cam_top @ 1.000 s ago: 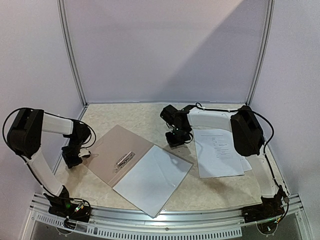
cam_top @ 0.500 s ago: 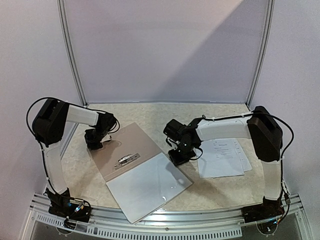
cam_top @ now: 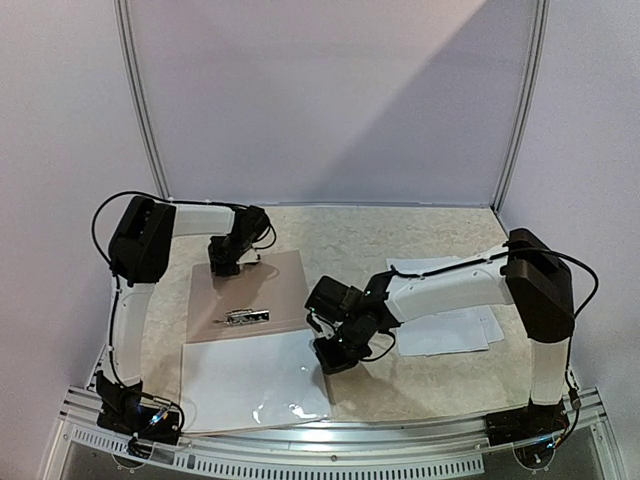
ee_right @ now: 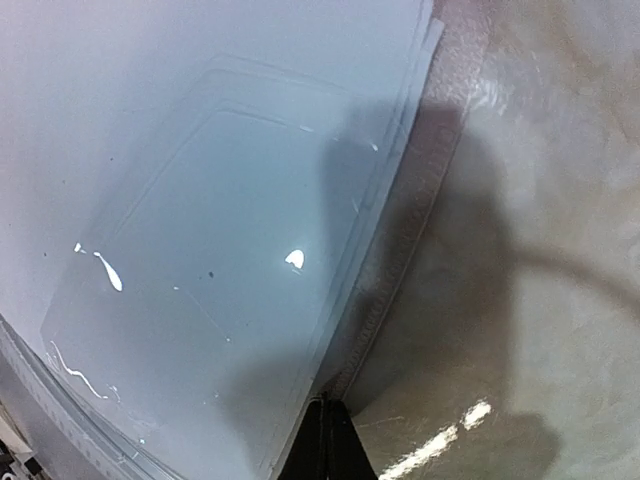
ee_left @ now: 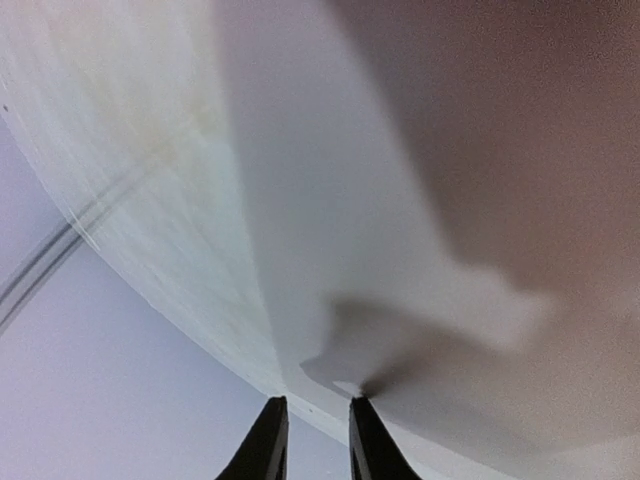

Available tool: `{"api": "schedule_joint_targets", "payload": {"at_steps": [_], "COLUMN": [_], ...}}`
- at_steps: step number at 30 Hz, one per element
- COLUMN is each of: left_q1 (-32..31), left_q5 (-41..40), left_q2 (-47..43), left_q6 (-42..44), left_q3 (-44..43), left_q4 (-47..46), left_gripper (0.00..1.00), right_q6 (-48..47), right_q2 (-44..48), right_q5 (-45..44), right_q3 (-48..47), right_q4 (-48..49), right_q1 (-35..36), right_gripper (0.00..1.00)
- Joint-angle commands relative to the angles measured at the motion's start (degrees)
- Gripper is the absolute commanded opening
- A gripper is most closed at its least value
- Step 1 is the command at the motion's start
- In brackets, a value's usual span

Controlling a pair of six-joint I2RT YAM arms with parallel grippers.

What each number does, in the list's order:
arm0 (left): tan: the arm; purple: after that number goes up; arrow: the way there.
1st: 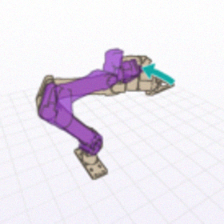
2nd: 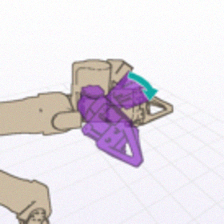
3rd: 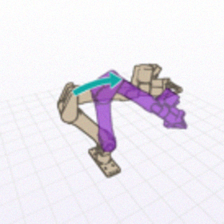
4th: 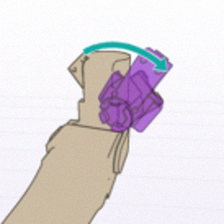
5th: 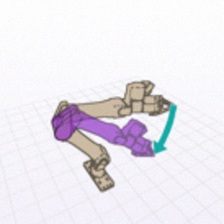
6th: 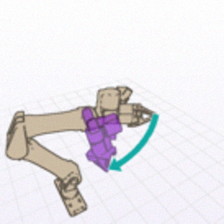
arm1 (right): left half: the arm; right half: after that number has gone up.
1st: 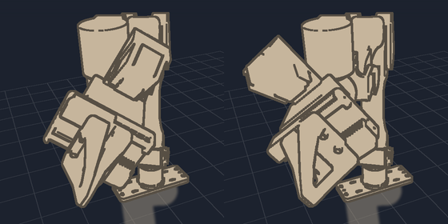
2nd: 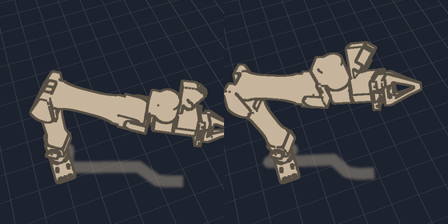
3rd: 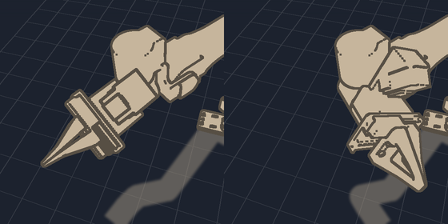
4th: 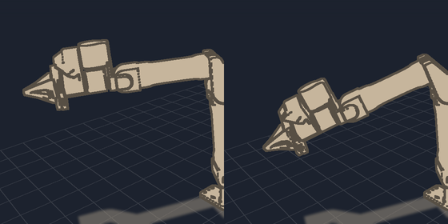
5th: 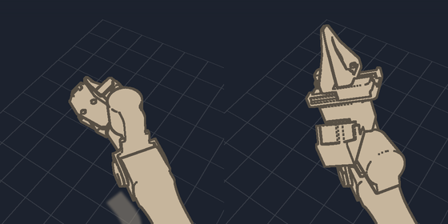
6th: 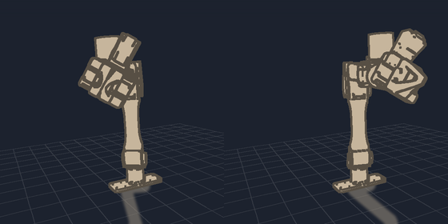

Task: Put the files into the folder
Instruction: Rotate the folder at the center of the board.

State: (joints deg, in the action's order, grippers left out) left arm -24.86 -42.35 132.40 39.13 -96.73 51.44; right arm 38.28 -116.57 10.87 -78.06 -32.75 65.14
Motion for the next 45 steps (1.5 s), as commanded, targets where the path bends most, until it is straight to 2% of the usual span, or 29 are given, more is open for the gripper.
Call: {"api": "schedule_joint_targets", "payload": {"at_steps": [1, 3, 6, 9, 12, 16, 20, 21, 23, 25, 30, 34, 40, 42, 45], "left_q1": [-1.7, -1.6, -0.7, 2.3, 6.6, 12.4, 13.4, 13.3, 13.1, 12.0, 7.2, 6.4, 6.4, 6.5, 6.6], "left_q5": [7.9, 9.2, 12.9, 19.9, 23.3, 24.1, 26.0, 27.1, 28.7, 29.5, 27.7, 27.0, 26.5, 26.1, 24.7], "left_q2": [6.1, 5.8, 3.0, -4.2, -14.4, -26.2, -32.9, -33.1, -32.3, -30.8, -26.0, -21.3, -16.0, -15.6, -15.5], "left_q6": [-0.2, -0.7, -3.5, -8.2, -9.7, -9.6, -10.7, -11.3, -12.7, -13.9, -14.4, -14.9, -15.3, -14.9, -14.0], "left_q3": [-11.5, -15.0, -19.2, -18.0, -7.3, 14.5, 30.7, 32.8, 35.3, 36.3, 36.4, 35.3, 33.0, 32.7, 32.5], "left_q4": [9.1, 10.2, 14.5, 19.8, 21.5, 20.0, 15.8, 14.7, 12.7, 11.1, 8.6, 7.5, 6.5, 6.2, 5.3], "left_gripper": [0.24, 0.24, 0.26, 0.27, 0.27, 0.27, 0.29, 0.29, 0.29, 0.29, 0.29, 0.29, 0.29, 0.29, 0.29], "right_q6": [5.1, 6.2, 5.1, 2.6, 2.4, 3.7, 5.6, 6.0, 7.6, 9.1, 11.2, 17.6, 27.4, 28.6, 23.0], "right_q2": [-2.4, -0.1, 2.3, 4.2, 4.2, 1.1, -3.1, -4.4, -6.6, -8.8, -13.3, -17.6, -18.7, -17.8, -12.8], "right_q5": [5.8, 6.8, 6.7, 4.8, 3.1, 7.8, 12.9, 14.1, 15.9, 16.9, 18.3, 22.5, 26.5, 25.1, 18.5], "right_q3": [3.0, 4.0, 2.6, 0.4, -0.7, -1.9, -3.0, -3.1, -2.7, -3.1, -5.1, -4.5, -1.6, -0.9, -1.0], "right_q4": [3.4, 5.3, 2.9, -0.7, 0.2, 8.3, 16.3, 17.6, 21.1, 23.0, 26.3, 36.7, 51.9, 50.7, 37.9], "right_q1": [1.4, 1.4, 0.5, -3.6, -8.3, -12.3, -14.7, -15.2, -16.2, -16.6, -17.0, -16.8, -16.8, -16.8, -16.8], "right_gripper": [0.0, 0.0, 0.02, 0.03, 0.07, 0.27, 0.4, 0.44, 0.59, 0.64, 0.64, 0.64, 0.63, 0.61, 0.61]}}
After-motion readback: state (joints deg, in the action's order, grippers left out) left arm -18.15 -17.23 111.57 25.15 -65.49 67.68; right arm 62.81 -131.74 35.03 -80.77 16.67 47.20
